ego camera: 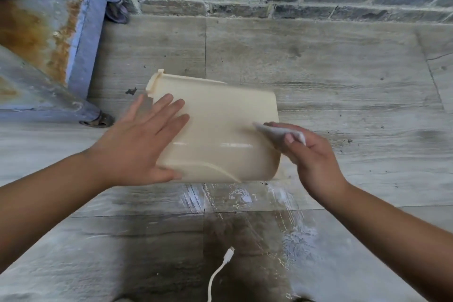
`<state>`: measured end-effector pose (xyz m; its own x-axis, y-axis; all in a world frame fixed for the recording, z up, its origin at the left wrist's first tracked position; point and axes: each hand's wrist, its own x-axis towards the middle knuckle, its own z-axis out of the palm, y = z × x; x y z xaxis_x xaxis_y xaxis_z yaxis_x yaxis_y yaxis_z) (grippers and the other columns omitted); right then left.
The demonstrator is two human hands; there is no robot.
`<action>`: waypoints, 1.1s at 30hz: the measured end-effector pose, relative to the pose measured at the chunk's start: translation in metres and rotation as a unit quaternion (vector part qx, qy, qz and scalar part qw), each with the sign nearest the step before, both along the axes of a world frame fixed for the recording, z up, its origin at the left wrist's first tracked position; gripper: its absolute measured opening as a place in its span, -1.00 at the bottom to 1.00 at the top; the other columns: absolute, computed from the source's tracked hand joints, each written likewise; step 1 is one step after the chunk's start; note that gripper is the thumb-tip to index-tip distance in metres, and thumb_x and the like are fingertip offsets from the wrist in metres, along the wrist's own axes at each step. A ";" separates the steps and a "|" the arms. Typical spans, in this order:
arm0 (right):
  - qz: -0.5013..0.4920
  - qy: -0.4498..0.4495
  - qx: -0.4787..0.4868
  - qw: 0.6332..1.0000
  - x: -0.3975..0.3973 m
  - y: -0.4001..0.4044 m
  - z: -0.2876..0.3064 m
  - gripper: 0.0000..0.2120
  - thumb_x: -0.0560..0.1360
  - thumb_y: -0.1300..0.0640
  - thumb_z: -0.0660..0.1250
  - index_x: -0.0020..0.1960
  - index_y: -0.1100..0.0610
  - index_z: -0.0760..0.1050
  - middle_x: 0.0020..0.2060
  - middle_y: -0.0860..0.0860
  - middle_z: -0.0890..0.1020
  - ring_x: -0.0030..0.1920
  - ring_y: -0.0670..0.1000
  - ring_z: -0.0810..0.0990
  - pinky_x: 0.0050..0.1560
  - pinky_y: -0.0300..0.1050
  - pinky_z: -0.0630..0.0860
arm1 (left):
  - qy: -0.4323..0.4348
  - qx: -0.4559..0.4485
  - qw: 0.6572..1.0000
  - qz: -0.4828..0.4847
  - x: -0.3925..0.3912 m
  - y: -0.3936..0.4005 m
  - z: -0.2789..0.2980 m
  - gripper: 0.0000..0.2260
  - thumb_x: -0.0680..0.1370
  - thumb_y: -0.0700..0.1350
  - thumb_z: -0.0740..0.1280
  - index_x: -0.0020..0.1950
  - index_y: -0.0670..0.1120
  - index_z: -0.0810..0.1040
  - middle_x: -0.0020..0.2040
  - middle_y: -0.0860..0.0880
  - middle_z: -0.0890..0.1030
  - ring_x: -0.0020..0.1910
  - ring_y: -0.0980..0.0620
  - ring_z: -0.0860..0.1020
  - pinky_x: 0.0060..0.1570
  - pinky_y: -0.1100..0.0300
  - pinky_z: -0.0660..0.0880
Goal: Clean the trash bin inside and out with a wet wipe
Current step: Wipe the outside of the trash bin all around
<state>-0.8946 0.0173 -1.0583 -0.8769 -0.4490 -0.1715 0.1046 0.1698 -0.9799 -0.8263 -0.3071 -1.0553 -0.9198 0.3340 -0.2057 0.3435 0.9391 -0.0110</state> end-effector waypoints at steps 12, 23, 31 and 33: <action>0.282 0.357 0.330 0.827 -0.035 -0.115 -0.037 -0.53 0.54 0.14 0.11 0.43 0.24 0.28 0.43 0.20 0.35 0.45 0.21 0.25 0.44 0.13 0.20 | -0.046 -0.024 0.998 0.045 0.009 -0.007 -0.021 0.06 0.23 0.40 0.37 0.50 -0.23 0.15 0.53 -0.27 0.15 0.52 -0.25 0.08 0.39 -0.18 0.14; 0.428 0.559 0.259 0.661 0.023 -0.093 -0.057 -0.55 0.55 0.13 0.22 0.42 0.22 0.38 0.41 0.13 0.42 0.45 0.12 0.32 0.44 0.05 0.29 | -0.030 -0.007 0.999 0.024 0.018 -0.011 -0.023 -0.04 0.27 0.33 0.31 0.46 -0.28 0.25 0.49 -0.30 0.23 0.48 -0.27 0.18 0.30 -0.28 0.32; 0.479 0.521 0.331 0.624 0.030 -0.020 -0.071 -0.51 0.47 0.10 0.31 0.37 0.19 0.44 0.35 0.09 0.50 0.38 0.03 0.43 0.37 -0.02 0.38 | -0.010 -0.029 0.998 0.045 0.010 -0.011 -0.024 -0.02 0.34 0.33 0.35 0.54 -0.17 0.02 0.58 -0.19 -0.02 0.55 -0.12 -0.12 0.46 -0.07 -0.02; 0.473 0.468 0.359 0.655 0.029 0.005 -0.069 -0.49 0.37 0.10 0.45 0.30 0.18 0.52 0.27 0.10 0.57 0.30 0.06 0.52 0.27 0.00 0.49 | 0.004 -0.043 0.998 0.052 0.006 -0.012 -0.022 -0.02 0.35 0.34 0.34 0.54 -0.17 0.01 0.58 -0.19 -0.02 0.55 -0.12 -0.15 0.46 -0.08 -0.07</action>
<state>-0.8656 0.0227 -1.1277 -0.1367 -0.9652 -0.2229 -0.9690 0.1770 -0.1721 -0.8207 -0.3186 -1.0777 -0.9505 0.2179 -0.2214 0.2437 0.9650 -0.0964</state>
